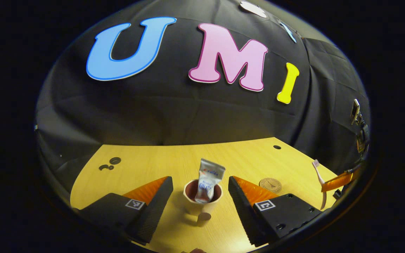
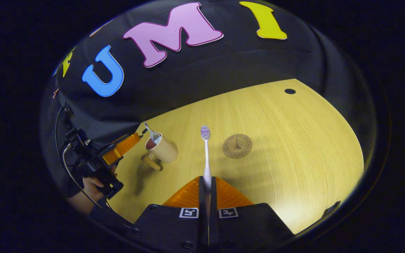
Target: Put the toothbrush and toothpaste on the desktop into the cup, then pick up the cup and place it on the coaster on the desktop.
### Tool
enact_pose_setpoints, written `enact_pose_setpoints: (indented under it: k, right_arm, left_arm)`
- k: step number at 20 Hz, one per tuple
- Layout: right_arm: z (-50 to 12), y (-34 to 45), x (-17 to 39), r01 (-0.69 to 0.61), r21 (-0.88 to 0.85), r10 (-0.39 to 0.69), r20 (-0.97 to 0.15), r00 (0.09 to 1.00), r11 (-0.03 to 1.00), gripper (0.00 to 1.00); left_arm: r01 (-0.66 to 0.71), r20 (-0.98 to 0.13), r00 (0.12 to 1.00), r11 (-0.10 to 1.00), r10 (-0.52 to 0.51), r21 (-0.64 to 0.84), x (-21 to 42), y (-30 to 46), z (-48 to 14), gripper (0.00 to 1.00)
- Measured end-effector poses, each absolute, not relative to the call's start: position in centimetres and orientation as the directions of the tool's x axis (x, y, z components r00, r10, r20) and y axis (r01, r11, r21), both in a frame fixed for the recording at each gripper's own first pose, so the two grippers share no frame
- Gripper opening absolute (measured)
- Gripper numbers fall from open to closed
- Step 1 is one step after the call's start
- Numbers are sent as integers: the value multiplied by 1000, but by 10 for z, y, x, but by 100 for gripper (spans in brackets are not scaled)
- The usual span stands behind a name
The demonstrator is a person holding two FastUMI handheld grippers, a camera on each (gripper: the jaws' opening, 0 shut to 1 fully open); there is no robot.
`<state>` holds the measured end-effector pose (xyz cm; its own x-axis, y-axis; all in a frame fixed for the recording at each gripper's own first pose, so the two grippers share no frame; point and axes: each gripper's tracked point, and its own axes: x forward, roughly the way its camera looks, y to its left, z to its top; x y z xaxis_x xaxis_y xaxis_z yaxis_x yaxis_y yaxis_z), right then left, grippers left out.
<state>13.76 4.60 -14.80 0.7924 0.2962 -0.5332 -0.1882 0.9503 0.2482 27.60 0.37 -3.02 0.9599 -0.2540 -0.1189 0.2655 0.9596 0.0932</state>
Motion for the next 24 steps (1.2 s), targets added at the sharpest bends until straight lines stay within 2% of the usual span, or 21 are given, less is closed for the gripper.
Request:
enact_pose_setpoints:
  k: [10,16,21,24]
  right_arm:
    - [-88,137,214,-375,285,462,-373,805,882,6]
    - [-70,192,252,-449,300,525,-266,808,842,6]
    - [-83,222,283,-470,283,530,-197,825,836,6]
    - [-106,230,303,-454,292,519,-204,830,842,6]
  left_arm:
    - [150,-116,981,986,-158,-74,173,30,-38,98]
    - [79,-120,988,985,-98,-153,161,47,-53,98]
    - [58,-129,988,983,-81,-176,161,57,-64,98]
    - [40,-124,990,979,-66,-201,167,64,-66,98]
